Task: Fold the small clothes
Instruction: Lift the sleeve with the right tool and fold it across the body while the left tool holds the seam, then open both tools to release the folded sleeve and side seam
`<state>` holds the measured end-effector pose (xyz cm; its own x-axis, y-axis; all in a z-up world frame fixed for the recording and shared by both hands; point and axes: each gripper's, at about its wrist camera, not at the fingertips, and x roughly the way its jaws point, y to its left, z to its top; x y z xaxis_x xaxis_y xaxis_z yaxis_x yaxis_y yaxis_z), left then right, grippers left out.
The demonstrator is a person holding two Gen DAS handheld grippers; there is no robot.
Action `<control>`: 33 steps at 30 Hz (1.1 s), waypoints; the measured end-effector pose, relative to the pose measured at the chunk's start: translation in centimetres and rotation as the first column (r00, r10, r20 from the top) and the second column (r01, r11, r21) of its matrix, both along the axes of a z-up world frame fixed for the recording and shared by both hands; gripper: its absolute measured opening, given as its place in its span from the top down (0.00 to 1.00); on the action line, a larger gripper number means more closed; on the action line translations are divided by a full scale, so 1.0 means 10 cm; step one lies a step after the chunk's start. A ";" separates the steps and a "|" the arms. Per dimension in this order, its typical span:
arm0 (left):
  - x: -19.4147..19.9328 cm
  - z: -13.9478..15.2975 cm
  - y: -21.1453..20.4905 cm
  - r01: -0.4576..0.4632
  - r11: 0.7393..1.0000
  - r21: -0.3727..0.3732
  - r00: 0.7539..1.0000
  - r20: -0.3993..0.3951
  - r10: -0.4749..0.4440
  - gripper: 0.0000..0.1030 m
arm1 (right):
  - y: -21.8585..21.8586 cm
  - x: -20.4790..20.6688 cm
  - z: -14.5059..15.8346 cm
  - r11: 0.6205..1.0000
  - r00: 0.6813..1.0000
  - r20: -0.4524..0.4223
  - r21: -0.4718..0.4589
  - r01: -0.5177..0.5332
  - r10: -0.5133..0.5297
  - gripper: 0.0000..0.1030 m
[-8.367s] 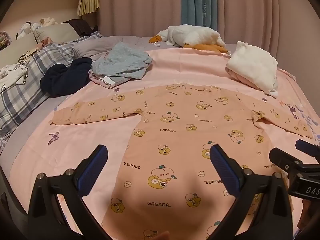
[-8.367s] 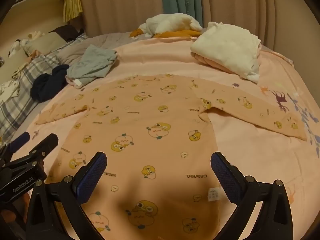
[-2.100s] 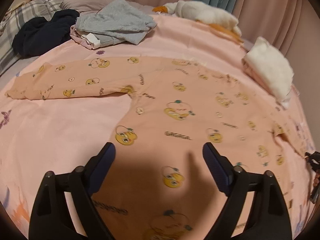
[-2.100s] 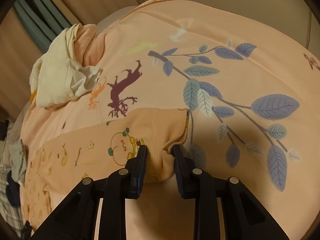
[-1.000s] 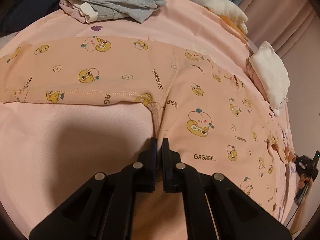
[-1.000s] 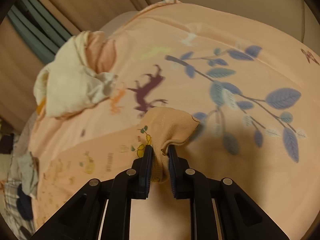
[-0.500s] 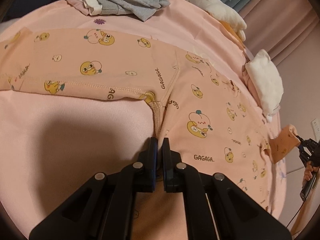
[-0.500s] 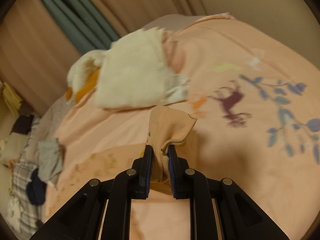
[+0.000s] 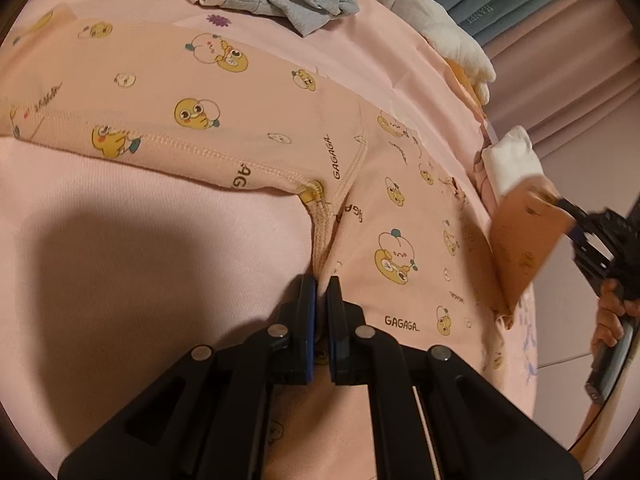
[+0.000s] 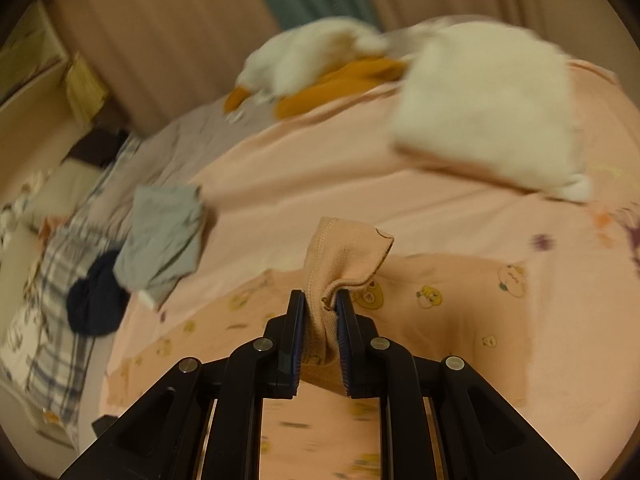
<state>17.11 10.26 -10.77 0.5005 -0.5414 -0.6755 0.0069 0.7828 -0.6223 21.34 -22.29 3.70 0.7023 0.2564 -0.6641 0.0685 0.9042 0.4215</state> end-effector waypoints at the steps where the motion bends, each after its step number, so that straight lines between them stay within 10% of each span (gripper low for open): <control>1: 0.01 -0.01 0.01 -0.003 1.000 -0.012 1.000 -0.008 0.002 0.94 | 0.18 0.09 -0.04 1.000 1.000 -0.005 -0.008 -0.028 0.028 0.83; 14: 0.03 -0.02 0.02 -0.003 1.000 -0.019 1.000 -0.013 0.003 0.94 | 1.56 0.55 -0.84 0.957 0.936 -0.203 0.049 -0.284 0.288 0.83; 19: 0.02 -0.02 0.03 -0.004 0.999 -0.034 1.000 -0.017 0.003 0.93 | 1.55 0.45 -0.79 0.937 0.926 -0.172 0.156 -0.311 0.336 0.57; 26: 0.03 -0.01 0.00 0.005 1.000 -0.006 1.000 0.004 -0.005 0.94 | 1.12 0.20 -0.49 0.962 0.949 -0.157 0.046 -0.271 0.275 0.51; 33: 0.08 -0.05 0.08 -0.006 0.996 -0.084 0.999 -0.036 0.002 0.92 | 0.42 -0.35 -0.30 0.934 0.988 -0.103 -0.329 -0.140 0.112 0.38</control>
<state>17.89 11.02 -11.25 0.4789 -0.5954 -0.6451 -0.0198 0.7274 -0.6860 17.81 -18.10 0.67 0.6189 0.0924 -0.7800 -0.0339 0.9953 0.0910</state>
